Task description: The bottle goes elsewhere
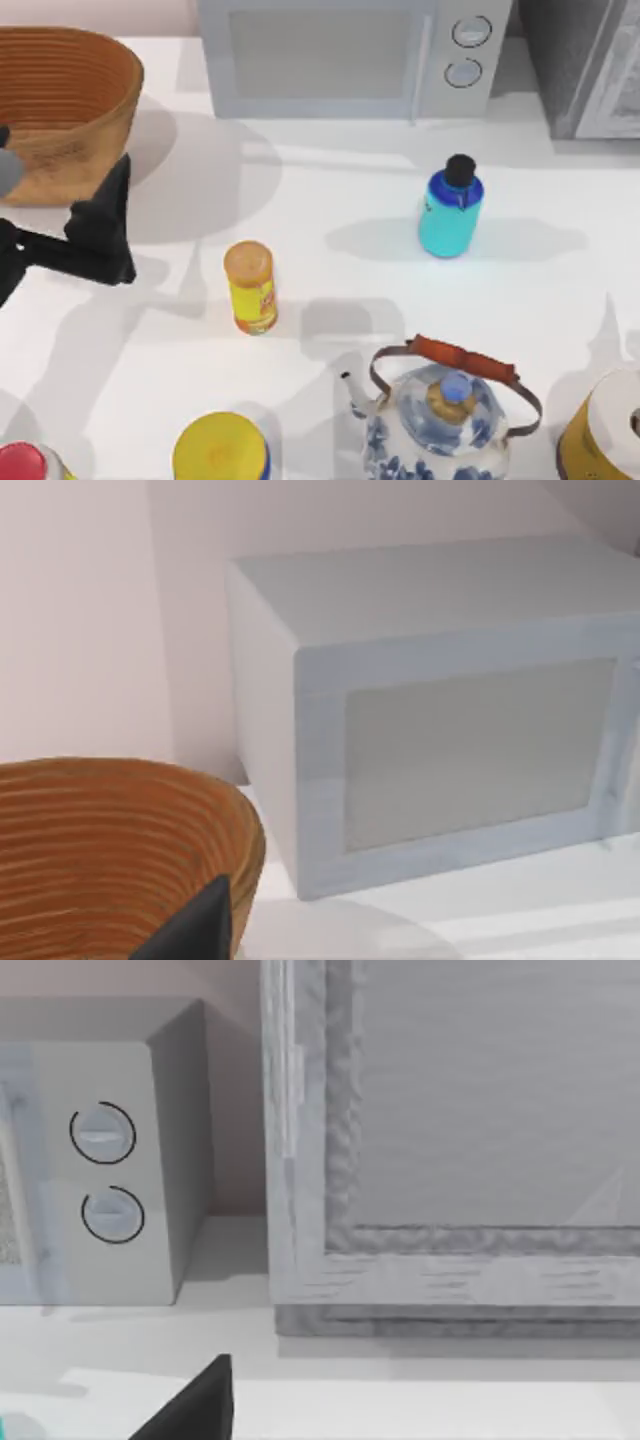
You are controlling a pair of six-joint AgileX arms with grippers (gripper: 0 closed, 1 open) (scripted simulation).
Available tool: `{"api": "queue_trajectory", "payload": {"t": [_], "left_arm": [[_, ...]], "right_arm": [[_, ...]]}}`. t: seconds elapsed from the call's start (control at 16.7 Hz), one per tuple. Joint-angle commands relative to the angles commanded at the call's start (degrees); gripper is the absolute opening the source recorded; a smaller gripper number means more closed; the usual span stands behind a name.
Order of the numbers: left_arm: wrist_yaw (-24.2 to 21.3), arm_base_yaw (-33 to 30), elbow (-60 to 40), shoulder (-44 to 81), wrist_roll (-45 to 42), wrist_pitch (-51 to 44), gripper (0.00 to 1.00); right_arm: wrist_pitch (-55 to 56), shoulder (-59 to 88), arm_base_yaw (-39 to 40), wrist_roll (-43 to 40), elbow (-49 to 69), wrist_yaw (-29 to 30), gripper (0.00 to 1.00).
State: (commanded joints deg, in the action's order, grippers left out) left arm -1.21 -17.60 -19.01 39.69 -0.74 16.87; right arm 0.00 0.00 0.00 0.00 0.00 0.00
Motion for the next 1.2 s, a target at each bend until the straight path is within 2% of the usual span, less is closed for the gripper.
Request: {"api": "queue_trajectory", "payload": {"t": [0.36, 0.6, 0.84, 1.2], "left_arm": [[-0.9, -13.8, -15.0, 40.9, -0.6, 13.3, 1.0], [-1.5, -21.3, -23.0, 60.8, -0.9, 20.4, 1.0], [-1.7, -25.6, -27.7, 71.1, -1.1, 24.6, 1.0], [-1.8, -26.0, -28.1, 72.5, -1.1, 25.1, 1.0]], "right_arm": [[0.0, 0.0, 0.0, 0.0, 0.0, 0.0, 1.0], [0.0, 0.0, 0.0, 0.0, 0.0, 0.0, 1.0], [0.0, 0.0, 0.0, 0.0, 0.0, 0.0, 1.0], [0.0, 0.0, 0.0, 0.0, 0.0, 0.0, 1.0]]}}
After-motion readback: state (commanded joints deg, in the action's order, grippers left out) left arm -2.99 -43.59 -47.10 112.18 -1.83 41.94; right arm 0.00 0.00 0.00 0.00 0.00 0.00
